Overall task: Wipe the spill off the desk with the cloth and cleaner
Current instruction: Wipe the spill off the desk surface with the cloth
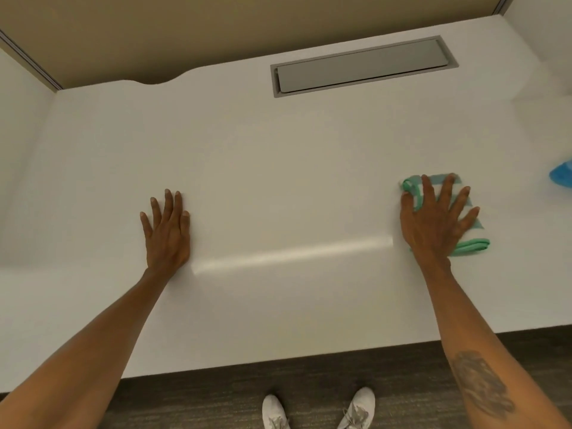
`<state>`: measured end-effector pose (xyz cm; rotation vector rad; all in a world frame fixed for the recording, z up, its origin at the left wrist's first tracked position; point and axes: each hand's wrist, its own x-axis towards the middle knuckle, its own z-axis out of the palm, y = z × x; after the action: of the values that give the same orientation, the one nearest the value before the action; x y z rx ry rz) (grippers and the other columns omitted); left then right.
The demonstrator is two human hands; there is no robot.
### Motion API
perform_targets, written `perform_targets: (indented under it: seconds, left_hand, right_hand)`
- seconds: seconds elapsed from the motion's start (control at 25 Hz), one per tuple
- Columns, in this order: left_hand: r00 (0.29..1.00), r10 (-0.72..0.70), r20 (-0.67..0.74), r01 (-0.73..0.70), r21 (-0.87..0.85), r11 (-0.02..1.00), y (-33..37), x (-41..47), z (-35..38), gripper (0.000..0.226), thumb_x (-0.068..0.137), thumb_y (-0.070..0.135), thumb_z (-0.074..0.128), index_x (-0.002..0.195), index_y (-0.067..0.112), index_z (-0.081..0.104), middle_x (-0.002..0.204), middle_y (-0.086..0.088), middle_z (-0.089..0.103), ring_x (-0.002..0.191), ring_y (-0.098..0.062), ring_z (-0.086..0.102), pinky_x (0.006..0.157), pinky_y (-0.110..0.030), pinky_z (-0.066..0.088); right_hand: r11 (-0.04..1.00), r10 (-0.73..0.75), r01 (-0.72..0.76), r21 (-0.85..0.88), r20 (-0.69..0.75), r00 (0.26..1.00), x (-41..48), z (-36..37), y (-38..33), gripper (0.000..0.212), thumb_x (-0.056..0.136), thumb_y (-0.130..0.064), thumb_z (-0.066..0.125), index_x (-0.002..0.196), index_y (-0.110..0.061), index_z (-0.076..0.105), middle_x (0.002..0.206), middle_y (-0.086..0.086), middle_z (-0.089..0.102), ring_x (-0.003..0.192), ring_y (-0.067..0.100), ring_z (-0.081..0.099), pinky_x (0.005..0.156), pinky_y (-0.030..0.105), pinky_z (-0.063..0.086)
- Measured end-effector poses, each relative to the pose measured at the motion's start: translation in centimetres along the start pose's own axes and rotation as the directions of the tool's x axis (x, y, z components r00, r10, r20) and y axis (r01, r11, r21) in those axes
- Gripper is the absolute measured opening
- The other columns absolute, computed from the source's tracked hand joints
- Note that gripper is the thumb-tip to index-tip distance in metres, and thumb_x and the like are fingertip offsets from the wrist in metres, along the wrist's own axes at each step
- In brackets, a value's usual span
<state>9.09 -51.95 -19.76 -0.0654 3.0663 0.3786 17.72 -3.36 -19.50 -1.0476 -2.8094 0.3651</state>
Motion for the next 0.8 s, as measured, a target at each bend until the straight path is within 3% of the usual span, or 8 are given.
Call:
perform_targets:
  seconds: [0.28, 0.8]
  left_hand:
    - [1.0, -0.018, -0.012, 0.018, -0.025, 1.0, 0.3, -0.1, 0.0, 0.054, 0.109, 0.038, 0.015, 0.162, 0.027, 0.007, 0.169, 0.009, 0.002, 0.156, -0.017, -0.004, 0.126, -0.042, -0.008]
    - [0.999, -0.032, -0.006, 0.031, -0.014, 0.999, 0.5, 0.2, -0.3, 0.053, 0.11, 0.034, 0.018, 0.161, 0.033, 0.002, 0.168, 0.015, -0.004, 0.155, -0.011, -0.01, 0.127, -0.045, -0.004]
  right_hand:
    - [0.997, -0.072, 0.071, 0.018, 0.022, 0.997, 6.8, 1.3, -4.1, 0.058, 0.099, -0.055, 0.034, 0.153, -0.032, 0.032, 0.167, 0.009, 0.012, 0.153, 0.039, 0.007, 0.119, 0.065, 0.005]
    - [0.954, -0.299, 0.298, 0.027, 0.112, 0.948, 16.2, 4.4, -16.8, 0.062, 0.099, -0.057, 0.029, 0.155, -0.029, 0.029, 0.167, 0.009, 0.01, 0.153, 0.039, 0.005, 0.119, 0.065, 0.002]
